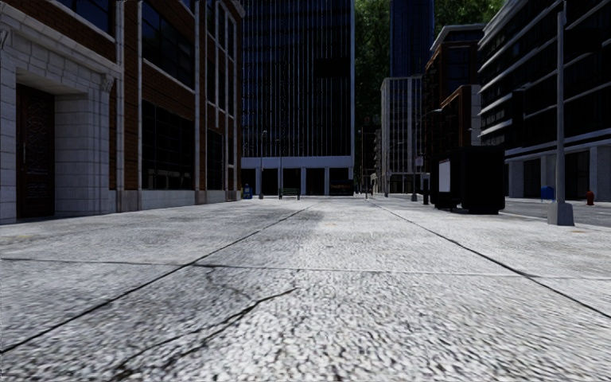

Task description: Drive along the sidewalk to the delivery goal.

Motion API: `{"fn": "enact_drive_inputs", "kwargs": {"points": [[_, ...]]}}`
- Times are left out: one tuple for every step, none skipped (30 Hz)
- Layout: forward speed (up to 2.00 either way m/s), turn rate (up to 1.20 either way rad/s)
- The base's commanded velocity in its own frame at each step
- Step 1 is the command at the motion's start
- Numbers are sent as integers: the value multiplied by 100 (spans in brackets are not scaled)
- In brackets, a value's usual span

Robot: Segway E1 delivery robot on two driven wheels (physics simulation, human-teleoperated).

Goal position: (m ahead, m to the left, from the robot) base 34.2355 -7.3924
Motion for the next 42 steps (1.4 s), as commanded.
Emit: {"fn": "enact_drive_inputs", "kwargs": {"points": [[200,0],[200,0],[200,0],[200,0],[200,0],[200,0],[200,0],[200,0],[200,-6],[200,-11],[200,-13],[200,-15],[200,-15],[200,-16],[200,-16],[200,-17],[200,-17],[200,-17],[200,-17],[200,-17],[200,-17],[200,-17],[200,-17],[200,-17],[200,-17],[200,-17],[200,-17],[200,-17],[200,-17],[200,-17],[200,-18],[200,-20],[200,-22],[200,-22],[200,-24],[200,-26],[200,-28],[200,-28],[200,-28],[200,-28],[200,-28],[200,-29]]}}
